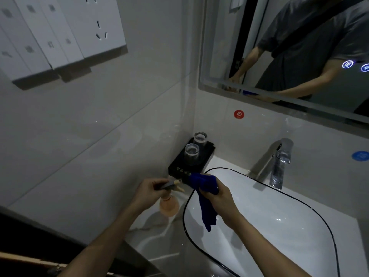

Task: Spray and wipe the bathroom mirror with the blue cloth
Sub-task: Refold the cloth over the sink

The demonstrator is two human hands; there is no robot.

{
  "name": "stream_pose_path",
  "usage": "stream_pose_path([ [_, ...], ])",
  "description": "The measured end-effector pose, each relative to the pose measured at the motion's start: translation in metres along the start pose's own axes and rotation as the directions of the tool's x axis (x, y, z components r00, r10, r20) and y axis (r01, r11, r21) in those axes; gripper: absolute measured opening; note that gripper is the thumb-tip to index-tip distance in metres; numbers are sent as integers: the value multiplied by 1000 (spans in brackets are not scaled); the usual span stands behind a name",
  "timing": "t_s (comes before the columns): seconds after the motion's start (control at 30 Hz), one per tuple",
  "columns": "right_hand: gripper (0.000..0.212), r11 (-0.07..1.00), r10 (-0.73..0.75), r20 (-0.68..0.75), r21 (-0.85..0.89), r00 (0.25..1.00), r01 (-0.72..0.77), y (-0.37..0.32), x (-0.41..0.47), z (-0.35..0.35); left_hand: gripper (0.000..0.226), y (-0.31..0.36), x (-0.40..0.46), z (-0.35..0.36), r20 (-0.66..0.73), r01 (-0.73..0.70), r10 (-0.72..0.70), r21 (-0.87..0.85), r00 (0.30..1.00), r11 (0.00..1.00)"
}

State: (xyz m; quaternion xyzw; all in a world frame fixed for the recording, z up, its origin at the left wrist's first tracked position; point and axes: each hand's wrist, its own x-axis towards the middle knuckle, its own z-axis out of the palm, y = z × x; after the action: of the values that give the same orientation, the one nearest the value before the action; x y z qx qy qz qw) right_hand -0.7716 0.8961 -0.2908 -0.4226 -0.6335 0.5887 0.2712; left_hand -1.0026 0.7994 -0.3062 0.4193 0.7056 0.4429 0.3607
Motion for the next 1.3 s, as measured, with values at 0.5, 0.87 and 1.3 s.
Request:
stream_pose_path([
  [0.5,45,1000,-17,2,-20,1000,17,6,-5,3,31,-13,54,6,108,-72,32,391,994,918],
  [0.87,42,1000,-21,-59,8,998,21,0,-4,1,32,-20,59,15,58,-24,-1,438,998,899],
  [1.3,24,992,-60,-290,89,955,89,-41,-12,-43,35,103,-9,109,271,60,86,-488,959,871],
])
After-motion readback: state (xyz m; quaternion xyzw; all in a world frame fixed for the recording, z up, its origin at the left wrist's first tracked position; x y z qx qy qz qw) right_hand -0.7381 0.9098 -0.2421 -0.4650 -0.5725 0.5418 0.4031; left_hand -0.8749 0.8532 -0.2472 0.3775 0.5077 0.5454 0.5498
